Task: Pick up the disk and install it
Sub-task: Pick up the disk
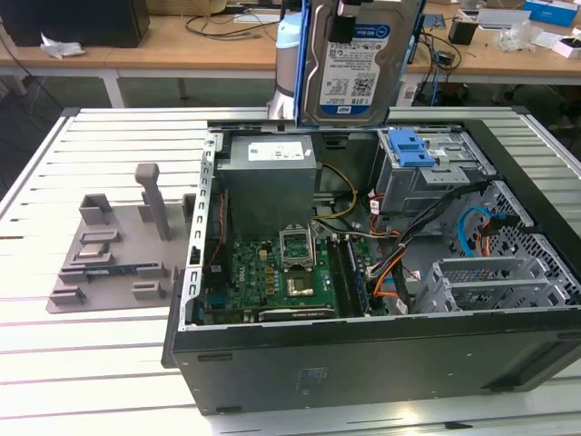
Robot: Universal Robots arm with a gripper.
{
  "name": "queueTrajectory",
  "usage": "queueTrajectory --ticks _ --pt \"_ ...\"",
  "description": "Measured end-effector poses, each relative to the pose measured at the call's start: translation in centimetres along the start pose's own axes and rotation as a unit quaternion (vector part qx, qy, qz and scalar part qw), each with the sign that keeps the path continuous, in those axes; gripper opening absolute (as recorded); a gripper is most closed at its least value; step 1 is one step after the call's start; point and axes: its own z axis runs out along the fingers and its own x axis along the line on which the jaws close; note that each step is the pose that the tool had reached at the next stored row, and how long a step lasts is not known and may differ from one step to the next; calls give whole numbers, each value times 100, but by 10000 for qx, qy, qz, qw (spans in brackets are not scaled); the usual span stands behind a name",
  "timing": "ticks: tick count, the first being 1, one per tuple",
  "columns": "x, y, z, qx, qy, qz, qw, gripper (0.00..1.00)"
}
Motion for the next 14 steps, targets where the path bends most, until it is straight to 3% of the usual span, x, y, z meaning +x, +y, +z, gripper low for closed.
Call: queueTrajectory --ticks 2,14 --pt "73 1 6 0 0 0 10000 37" --pt "279 3 20 0 0 0 10000 37"
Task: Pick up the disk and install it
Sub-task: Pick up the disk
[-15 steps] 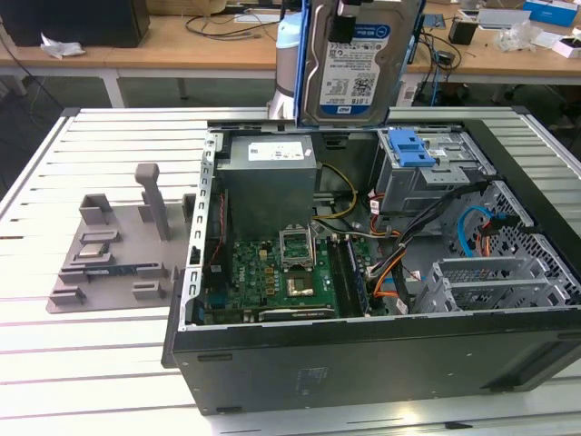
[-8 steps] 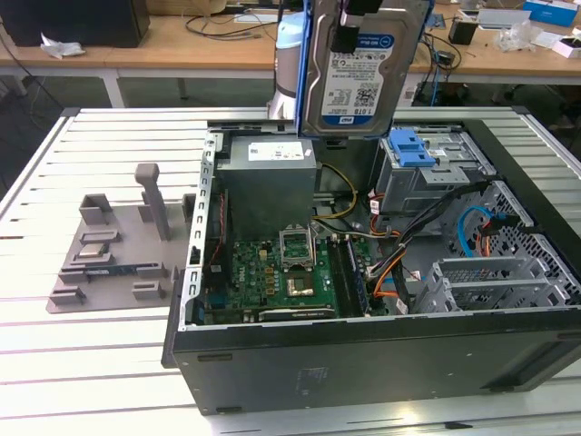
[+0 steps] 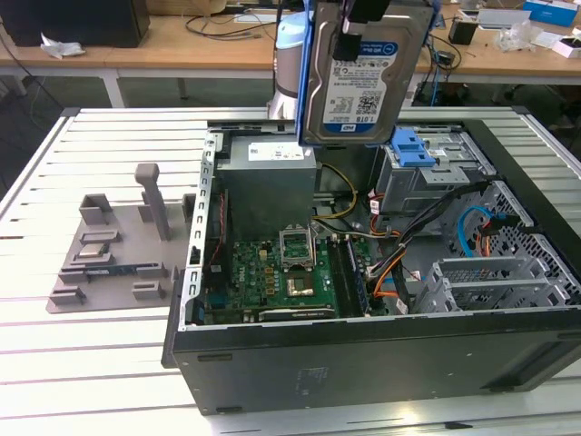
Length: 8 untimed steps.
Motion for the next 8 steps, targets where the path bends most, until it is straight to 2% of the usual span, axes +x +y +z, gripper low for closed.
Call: queueTrajectory --ticks 4,8 --pt "71 1 2 0 0 0 10000 37" --pt "180 3 4 0 0 0 10000 37"
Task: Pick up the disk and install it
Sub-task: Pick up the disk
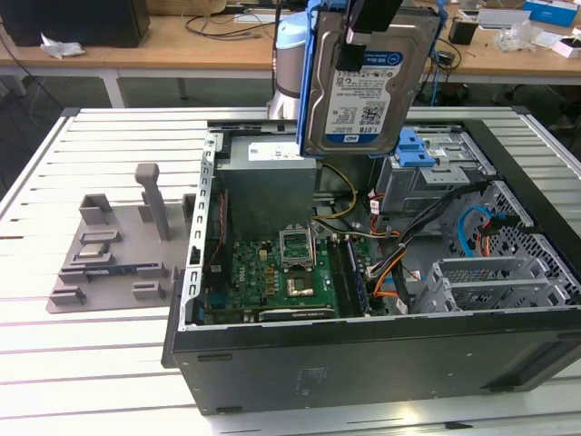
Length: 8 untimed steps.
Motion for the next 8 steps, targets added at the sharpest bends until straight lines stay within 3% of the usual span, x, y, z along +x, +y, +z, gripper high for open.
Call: queueTrajectory --ticks 8 --pt "135 2 0 0 1 0 10000 37"
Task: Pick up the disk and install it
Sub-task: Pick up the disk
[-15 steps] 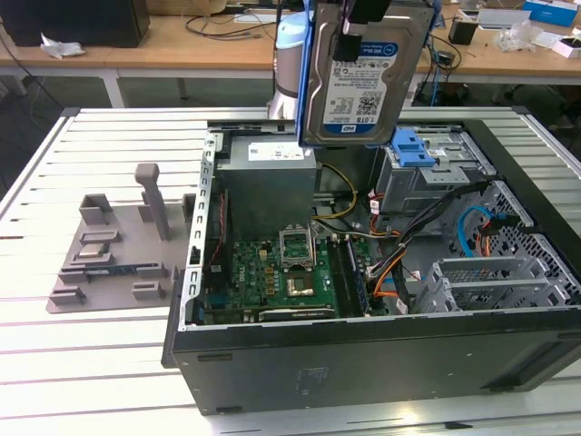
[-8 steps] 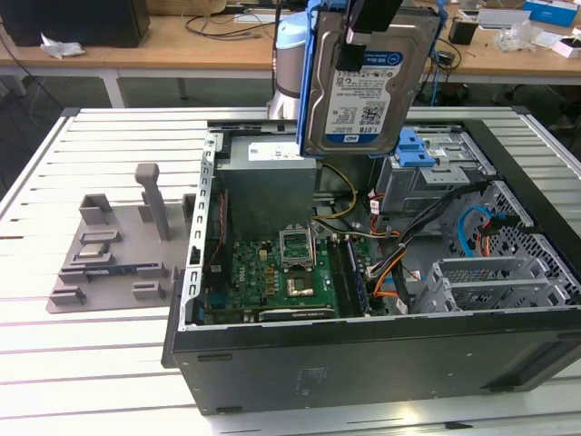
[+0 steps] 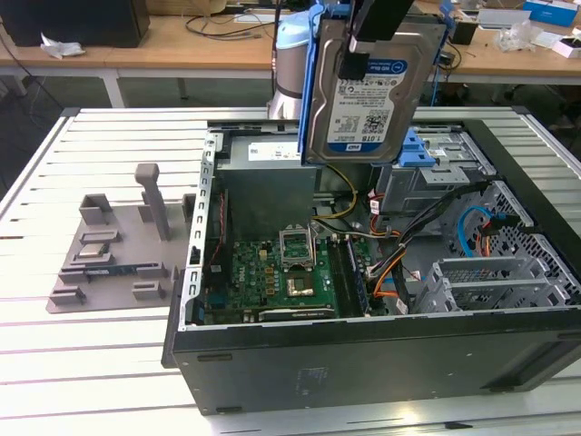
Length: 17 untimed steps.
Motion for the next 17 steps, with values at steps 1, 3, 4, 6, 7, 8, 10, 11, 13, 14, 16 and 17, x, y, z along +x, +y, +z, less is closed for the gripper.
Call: queueTrajectory --ticks 1,3,4,6,7,8,10,11,13,14,16,17 --pt "11 0 0 0 0 0 10000 37" --pt "37 1 0 0 0 0 10000 37" --pt "61 1 0 0 -1 0 10000 37" --pt "103 2 0 0 -1 0 10000 37" --pt "115 2 0 0 0 0 10000 37" --pt "127 2 0 0 -1 0 10000 37" --pt "164 3 0 0 0 0 10000 37" --pt "191 4 0 0 0 0 10000 37" --pt "218 4 0 0 0 0 10000 37" --pt "239 4 0 0 0 0 10000 37" --pt "284 5 -1 0 0 0 10000 37" --pt "311 6 -1 0 -1 0 10000 37"
